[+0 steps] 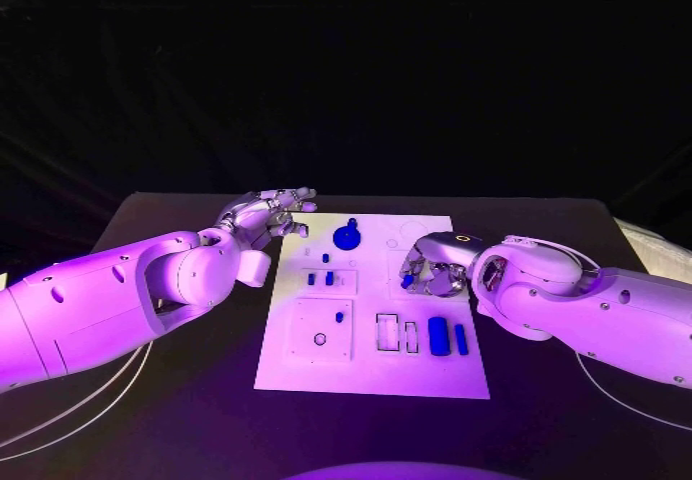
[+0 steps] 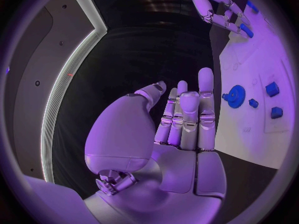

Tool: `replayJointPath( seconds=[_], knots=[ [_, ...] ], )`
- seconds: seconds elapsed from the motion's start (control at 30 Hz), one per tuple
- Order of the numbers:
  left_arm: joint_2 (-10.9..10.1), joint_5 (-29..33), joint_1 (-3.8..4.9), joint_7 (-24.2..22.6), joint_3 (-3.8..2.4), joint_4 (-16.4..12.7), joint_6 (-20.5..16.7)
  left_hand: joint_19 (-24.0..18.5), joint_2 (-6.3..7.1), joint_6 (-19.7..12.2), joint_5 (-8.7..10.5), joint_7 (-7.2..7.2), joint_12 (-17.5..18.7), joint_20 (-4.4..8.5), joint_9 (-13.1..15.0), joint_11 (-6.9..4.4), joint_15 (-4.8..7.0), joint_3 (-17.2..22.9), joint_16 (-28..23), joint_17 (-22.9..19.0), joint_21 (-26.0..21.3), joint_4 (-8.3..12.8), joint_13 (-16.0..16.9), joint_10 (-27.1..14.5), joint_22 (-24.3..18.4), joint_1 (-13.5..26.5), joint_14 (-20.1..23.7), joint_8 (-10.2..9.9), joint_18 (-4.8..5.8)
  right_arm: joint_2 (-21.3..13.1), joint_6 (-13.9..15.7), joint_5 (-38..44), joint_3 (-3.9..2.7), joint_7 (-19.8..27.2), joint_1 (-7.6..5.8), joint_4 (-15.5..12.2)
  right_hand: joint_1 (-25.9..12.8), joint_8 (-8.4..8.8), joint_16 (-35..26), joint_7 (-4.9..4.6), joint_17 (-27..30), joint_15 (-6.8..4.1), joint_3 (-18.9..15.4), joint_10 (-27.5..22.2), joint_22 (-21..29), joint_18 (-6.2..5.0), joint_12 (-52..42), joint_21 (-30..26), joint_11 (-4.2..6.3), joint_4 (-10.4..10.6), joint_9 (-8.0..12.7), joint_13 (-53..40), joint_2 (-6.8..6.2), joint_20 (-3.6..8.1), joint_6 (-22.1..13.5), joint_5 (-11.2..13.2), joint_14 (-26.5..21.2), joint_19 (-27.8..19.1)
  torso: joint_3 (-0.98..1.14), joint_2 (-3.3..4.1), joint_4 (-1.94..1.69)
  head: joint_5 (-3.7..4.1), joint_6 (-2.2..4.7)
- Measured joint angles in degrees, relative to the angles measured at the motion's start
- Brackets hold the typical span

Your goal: Assemble the parts on the task board

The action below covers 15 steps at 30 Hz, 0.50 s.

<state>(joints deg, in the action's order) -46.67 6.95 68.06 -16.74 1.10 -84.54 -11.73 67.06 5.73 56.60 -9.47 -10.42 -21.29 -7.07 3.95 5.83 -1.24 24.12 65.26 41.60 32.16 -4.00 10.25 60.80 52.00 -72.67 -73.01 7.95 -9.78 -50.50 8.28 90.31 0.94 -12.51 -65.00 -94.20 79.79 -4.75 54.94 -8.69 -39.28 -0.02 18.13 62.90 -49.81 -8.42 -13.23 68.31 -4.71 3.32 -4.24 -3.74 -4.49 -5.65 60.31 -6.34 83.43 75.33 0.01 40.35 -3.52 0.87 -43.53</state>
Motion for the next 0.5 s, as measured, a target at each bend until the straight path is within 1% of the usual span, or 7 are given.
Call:
replayJointPath(
  seconds=[0.03, 0.07, 0.1, 0.17, 0.2, 0.4, 0.5],
  knots=[
    [0.01, 0.0, 0.0, 0.0, 0.0, 0.0, 0.0, 0.0, 0.0, 0.0, 0.0, 0.0, 0.0, 0.0, 0.0, 0.0, 0.0, 0.0, 0.0, 0.0, 0.0, 0.0, 0.0, 0.0, 0.0, 0.0, 0.0, 0.0, 0.0, 0.07, 0.0, 0.07, 0.0, -0.02, 0.01, 0.06, 0.12, 0.0, 0.1, 0.12, -0.2, -0.02, 0.14, 0.34, -0.27, 0.19, 0.0, 0.09, 0.05, 0.08, -0.01, 0.0, 0.43, 0.03, 0.18, 0.28, 0.02, 0.03, 0.0, 0.0, 0.01, 0.0, -0.01],
    [0.02, 0.0, -0.01, 0.0, 0.0, 0.0, 0.0, 0.0, 0.0, 0.0, 0.0, 0.0, 0.0, 0.0, 0.0, 0.0, 0.0, 0.0, 0.0, 0.0, 0.0, 0.0, 0.0, 0.0, 0.0, 0.0, 0.0, 0.0, 0.0, 0.13, 0.01, 0.15, -0.01, -0.05, 0.03, 0.12, 0.06, -0.06, 0.43, 0.2, -0.46, -0.21, 0.55, 0.82, -0.59, 0.74, 0.0, 0.34, 0.11, 0.06, -0.03, 0.0, 0.5, 0.23, 0.62, 0.56, 0.21, 0.23, 0.01, -0.01, 0.02, 0.0, -0.01],
    [0.04, 0.0, -0.01, 0.01, 0.0, -0.01, 0.01, 0.0, 0.0, 0.0, 0.0, 0.0, 0.0, 0.0, 0.0, 0.0, 0.0, 0.0, 0.0, 0.0, 0.0, 0.0, 0.0, 0.0, 0.0, 0.0, 0.0, 0.0, 0.0, 0.21, 0.07, 0.25, -0.02, -0.08, 0.04, 0.2, 0.06, -0.16, 0.7, 0.3, -0.69, -0.21, 0.82, 1.08, -0.81, 0.92, 0.0, 0.5, 0.25, 0.05, -0.05, -0.01, 0.5, 0.31, 0.92, 0.83, 0.21, 0.31, 0.01, -0.01, 0.01, 0.0, -0.03],
    [0.05, -0.01, -0.02, 0.02, 0.0, -0.01, 0.02, 0.0, 0.0, 0.0, 0.0, 0.0, 0.0, 0.0, 0.0, 0.0, 0.0, 0.0, 0.0, 0.0, 0.0, 0.0, 0.0, 0.0, 0.0, 0.0, 0.0, 0.0, 0.0, 0.3, 0.26, 0.39, -0.02, -0.13, 0.07, 0.27, 0.08, -0.34, 0.99, 0.35, -1.05, -0.34, 1.27, 1.72, -1.19, 0.92, -0.01, 0.74, 0.46, 0.15, -0.13, -0.02, 0.96, 0.31, 1.16, 1.17, 0.34, 0.31, 0.02, -0.01, 0.01, 0.05, -0.07],
    [0.05, -0.01, -0.02, 0.02, 0.0, -0.02, 0.02, 0.0, 0.0, 0.0, 0.0, 0.0, 0.0, 0.0, 0.0, 0.0, 0.0, 0.0, 0.0, 0.0, 0.0, 0.0, 0.0, 0.0, 0.0, 0.0, 0.0, 0.0, 0.0, 0.35, 0.44, 0.47, -0.02, -0.18, 0.11, 0.29, 0.06, -0.34, 1.02, 0.52, -1.14, -0.41, 1.42, 1.79, -1.27, 0.93, -0.01, 0.79, 0.52, 0.16, -0.13, -0.04, 0.94, 0.31, 1.33, 1.38, 0.41, 0.31, 0.02, -0.01, 0.0, 0.07, -0.08],
    [0.05, -0.02, -0.04, 0.03, 0.0, -0.02, 0.03, 0.0, 0.0, 0.0, 0.0, 0.0, 0.0, 0.0, 0.0, 0.0, 0.0, 0.0, 0.0, 0.0, 0.0, 0.0, -0.01, 0.0, 0.0, 0.0, 0.0, 0.0, 0.0, 0.54, 1.84, 0.82, 0.07, -0.37, 0.29, 0.37, 0.06, -0.35, 1.43, 0.65, -1.53, -0.41, 1.9, 2.54, -1.59, 0.92, -0.02, 1.01, 0.71, 0.46, -0.18, -0.06, 0.94, 0.52, 1.88, 1.62, 0.41, 0.51, 0.02, -0.03, -0.01, 0.09, -0.1],
    [0.05, -0.02, -0.04, 0.04, 0.0, -0.01, 0.04, 0.0, 0.0, 0.0, 0.0, 0.0, 0.0, 0.0, 0.0, 0.0, 0.0, 0.0, 0.0, 0.0, 0.0, 0.0, -0.01, 0.0, 0.0, 0.0, 0.0, 0.0, 0.0, 0.61, 3.12, 0.99, 0.07, -0.4, 0.31, 0.33, -0.18, -0.61, 2.08, 0.98, -2.05, -0.92, 2.75, 3.21, -2.0, 0.92, -0.02, 1.29, 0.97, 0.52, -0.18, -0.06, 1.17, 0.82, 2.41, 1.68, 0.5, 0.82, 0.02, -0.04, -0.01, 0.09, -0.1]
  ],
)
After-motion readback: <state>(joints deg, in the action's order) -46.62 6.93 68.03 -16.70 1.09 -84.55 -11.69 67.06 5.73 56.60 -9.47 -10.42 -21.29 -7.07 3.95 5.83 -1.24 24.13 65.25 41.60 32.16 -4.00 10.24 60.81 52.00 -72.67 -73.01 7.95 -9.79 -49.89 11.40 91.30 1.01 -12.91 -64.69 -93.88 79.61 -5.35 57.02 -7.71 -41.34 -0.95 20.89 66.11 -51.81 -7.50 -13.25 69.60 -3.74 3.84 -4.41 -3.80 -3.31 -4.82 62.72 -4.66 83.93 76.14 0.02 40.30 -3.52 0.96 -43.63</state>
